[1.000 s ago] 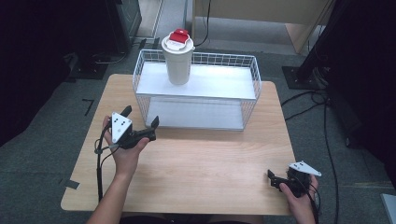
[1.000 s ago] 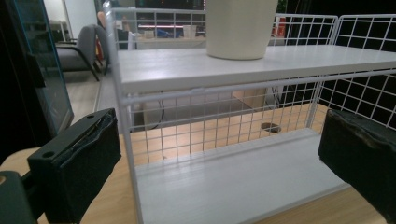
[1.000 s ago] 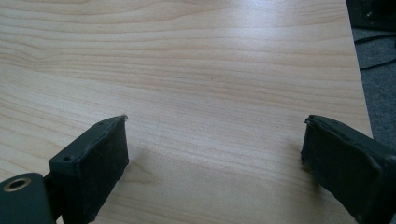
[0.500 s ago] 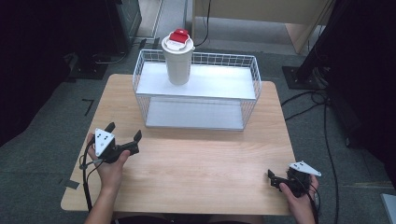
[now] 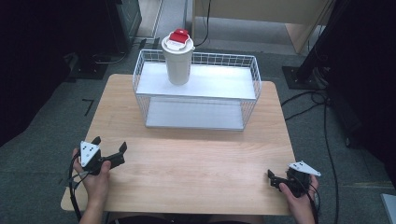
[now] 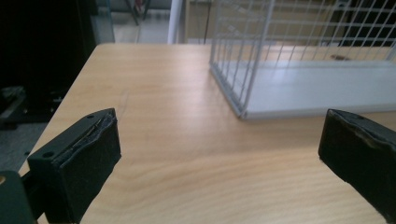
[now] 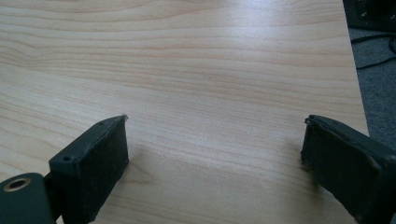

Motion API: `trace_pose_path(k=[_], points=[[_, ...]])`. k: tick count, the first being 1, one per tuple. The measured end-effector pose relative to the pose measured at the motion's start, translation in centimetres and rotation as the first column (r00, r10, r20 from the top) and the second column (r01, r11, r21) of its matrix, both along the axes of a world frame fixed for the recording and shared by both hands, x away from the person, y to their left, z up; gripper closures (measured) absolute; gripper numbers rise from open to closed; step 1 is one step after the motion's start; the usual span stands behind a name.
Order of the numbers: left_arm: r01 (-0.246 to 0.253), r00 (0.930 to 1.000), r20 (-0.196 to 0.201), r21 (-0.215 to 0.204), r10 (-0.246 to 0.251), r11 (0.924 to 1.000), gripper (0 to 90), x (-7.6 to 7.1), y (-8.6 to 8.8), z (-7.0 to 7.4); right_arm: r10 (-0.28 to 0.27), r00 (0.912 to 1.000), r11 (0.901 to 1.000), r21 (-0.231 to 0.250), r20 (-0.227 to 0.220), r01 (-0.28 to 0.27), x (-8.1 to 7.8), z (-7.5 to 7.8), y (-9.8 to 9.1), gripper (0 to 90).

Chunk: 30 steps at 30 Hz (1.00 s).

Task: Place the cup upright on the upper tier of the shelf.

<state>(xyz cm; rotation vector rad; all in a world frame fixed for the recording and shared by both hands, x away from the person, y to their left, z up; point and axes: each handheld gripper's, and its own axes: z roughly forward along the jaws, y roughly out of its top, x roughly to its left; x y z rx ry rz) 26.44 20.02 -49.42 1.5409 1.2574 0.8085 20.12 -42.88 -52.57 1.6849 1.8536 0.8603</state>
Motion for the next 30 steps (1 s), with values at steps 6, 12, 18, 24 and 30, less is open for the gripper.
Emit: trace_pose_path(k=[6,12,18,24,30], points=[[-0.030,0.9979,-0.056,0.038,0.032,0.9988,0.0,-0.9,1.7,-1.0,0.001,1.0000,1.0000,-0.006,-0.002,-0.001,0.0,0.0,0.0,7.1],[0.010,0.9939,-0.110,0.070,-0.003,0.9975,0.0,-1.4,2.5,-1.2,0.000,1.0000,0.9998,-0.019,0.001,0.000,0.0,0.0,0.1,7.1],[0.030,0.9800,-0.199,0.118,-0.006,0.9926,0.0,-1.7,3.2,-1.7,-0.008,1.0000,0.9998,-0.021,-0.004,0.008,0.0,0.0,0.2,7.2],[0.056,0.9653,-0.261,0.176,-0.008,0.9828,0.0,-2.1,3.7,-1.9,-0.012,0.9999,0.9997,-0.022,-0.004,0.011,0.0,0.0,0.2,7.1],[0.078,0.9447,-0.327,0.165,-0.020,0.9832,0.0,-2.2,5.1,-2.0,-0.012,0.9999,0.9997,-0.022,-0.005,0.012,0.0,0.0,0.2,7.1]])
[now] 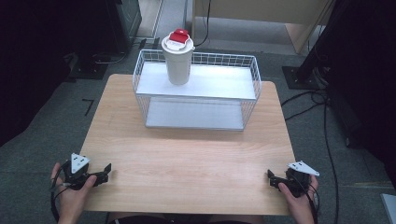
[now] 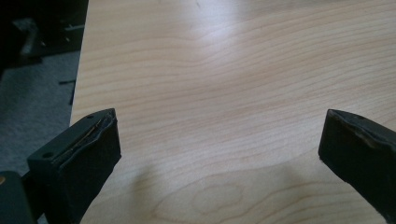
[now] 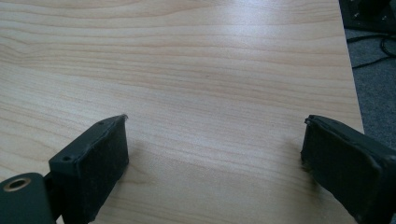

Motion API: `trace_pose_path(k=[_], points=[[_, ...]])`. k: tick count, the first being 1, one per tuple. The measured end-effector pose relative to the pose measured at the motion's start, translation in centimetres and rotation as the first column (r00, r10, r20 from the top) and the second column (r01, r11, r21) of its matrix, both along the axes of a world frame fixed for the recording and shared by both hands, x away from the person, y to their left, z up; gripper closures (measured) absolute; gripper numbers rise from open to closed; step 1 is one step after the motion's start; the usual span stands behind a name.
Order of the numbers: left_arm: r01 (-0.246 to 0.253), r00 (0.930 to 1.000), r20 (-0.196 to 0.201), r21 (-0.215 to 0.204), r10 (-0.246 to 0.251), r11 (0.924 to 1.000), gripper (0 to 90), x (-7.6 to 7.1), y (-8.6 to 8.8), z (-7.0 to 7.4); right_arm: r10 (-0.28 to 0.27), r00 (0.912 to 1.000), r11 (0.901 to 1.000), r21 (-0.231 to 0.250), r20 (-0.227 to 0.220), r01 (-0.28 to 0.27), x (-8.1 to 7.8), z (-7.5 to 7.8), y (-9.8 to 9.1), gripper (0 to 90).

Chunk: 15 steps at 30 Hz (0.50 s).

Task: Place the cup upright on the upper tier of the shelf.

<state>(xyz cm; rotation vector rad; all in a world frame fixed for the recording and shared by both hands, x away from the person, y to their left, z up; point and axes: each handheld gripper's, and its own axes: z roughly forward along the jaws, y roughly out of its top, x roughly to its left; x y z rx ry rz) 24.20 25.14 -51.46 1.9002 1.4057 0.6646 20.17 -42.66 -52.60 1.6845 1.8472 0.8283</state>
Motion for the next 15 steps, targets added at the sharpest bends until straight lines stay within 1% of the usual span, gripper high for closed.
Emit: trace_pose_path(k=[1,2,3,4,5,6,7,8,9,10,11,15], points=[[0.005,0.9999,-0.012,-0.007,-0.005,1.0000,0.0,0.1,0.0,0.0,0.000,1.0000,1.0000,0.000,0.000,0.000,0.0,0.0,0.0,7.1],[0.008,0.9998,-0.019,-0.003,-0.009,1.0000,0.0,0.1,0.0,0.0,0.000,1.0000,1.0000,-0.001,0.000,0.000,0.0,0.0,0.0,7.1],[0.018,0.9990,-0.042,0.034,-0.017,0.9992,0.0,0.4,-0.4,-0.1,0.000,1.0000,1.0000,-0.004,0.001,0.000,0.0,0.0,0.0,7.2],[0.018,0.9990,-0.042,0.034,-0.017,0.9992,0.0,0.4,-0.4,-0.1,0.000,1.0000,1.0000,-0.004,0.001,0.000,0.0,0.0,0.0,7.2],[0.019,0.9973,-0.072,0.073,-0.013,0.9972,0.0,0.7,-0.9,-0.3,0.001,1.0000,1.0000,-0.003,0.002,-0.001,0.0,0.0,0.0,7.2],[0.019,0.9973,-0.072,0.073,-0.013,0.9972,0.0,0.7,-0.9,-0.3,0.001,1.0000,1.0000,-0.003,0.001,-0.001,0.0,0.0,0.0,7.2],[0.020,0.9968,-0.079,0.082,-0.014,0.9964,0.0,0.9,-1.1,-0.3,0.001,1.0000,1.0000,-0.003,0.001,-0.001,0.0,0.0,0.0,7.2],[0.027,0.9959,-0.088,0.068,-0.021,0.9973,0.0,1.0,-1.3,-0.4,0.000,1.0000,1.0000,-0.001,0.000,0.000,0.0,0.0,0.0,7.2],[0.027,0.9959,-0.088,0.068,-0.021,0.9973,0.0,1.0,-1.3,-0.4,0.001,1.0000,1.0000,-0.002,0.001,-0.001,0.0,0.0,0.0,7.2],[0.039,0.9946,-0.098,0.061,-0.033,0.9973,0.0,1.1,-1.3,-0.4,0.001,1.0000,1.0000,-0.002,0.001,-0.001,0.0,0.0,0.0,7.2],[0.043,0.9928,-0.113,0.038,-0.038,0.9983,0.0,1.2,-1.2,-0.4,0.002,1.0000,1.0000,-0.001,-0.002,-0.002,0.0,0.0,0.0,7.2],[0.043,0.9928,-0.113,0.039,-0.038,0.9983,0.0,1.3,-1.1,-0.4,-0.004,1.0000,1.0000,0.004,0.000,0.004,0.0,0.0,-0.2,6.9]])
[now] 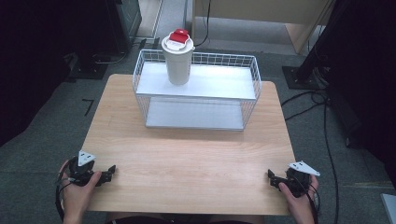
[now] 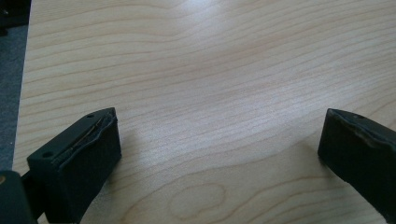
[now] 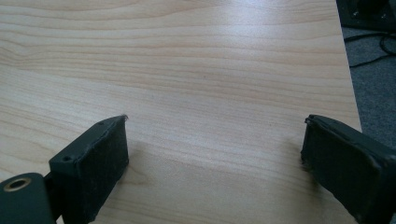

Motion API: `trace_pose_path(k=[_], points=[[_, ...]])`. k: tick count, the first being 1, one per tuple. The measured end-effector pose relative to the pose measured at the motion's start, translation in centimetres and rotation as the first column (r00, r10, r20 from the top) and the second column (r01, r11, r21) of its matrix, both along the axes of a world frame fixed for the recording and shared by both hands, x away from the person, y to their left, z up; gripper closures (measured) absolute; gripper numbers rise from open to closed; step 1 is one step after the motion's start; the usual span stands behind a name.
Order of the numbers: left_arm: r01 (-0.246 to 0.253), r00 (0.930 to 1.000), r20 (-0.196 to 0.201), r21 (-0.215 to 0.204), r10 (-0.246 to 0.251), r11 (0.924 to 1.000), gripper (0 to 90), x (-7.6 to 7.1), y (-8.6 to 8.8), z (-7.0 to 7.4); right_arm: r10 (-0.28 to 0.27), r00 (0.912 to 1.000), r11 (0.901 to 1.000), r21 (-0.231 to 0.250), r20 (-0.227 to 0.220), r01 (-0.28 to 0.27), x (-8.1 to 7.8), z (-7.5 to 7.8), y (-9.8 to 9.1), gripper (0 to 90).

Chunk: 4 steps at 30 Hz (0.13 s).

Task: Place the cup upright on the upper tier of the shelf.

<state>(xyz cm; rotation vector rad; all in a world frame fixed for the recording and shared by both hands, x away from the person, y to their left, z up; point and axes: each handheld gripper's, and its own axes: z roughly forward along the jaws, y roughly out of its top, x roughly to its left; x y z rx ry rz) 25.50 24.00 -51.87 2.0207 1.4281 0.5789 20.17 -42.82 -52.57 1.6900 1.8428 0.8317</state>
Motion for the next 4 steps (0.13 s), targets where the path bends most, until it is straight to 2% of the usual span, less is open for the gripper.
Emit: trace_pose_path(k=[4], points=[[0.005,1.0000,0.000,0.001,-0.005,1.0000,0.0,0.02,-0.03,0.00,0.010,1.0000,0.9999,0.006,-0.002,-0.010,0.00,0.00,-0.01,6.1]])
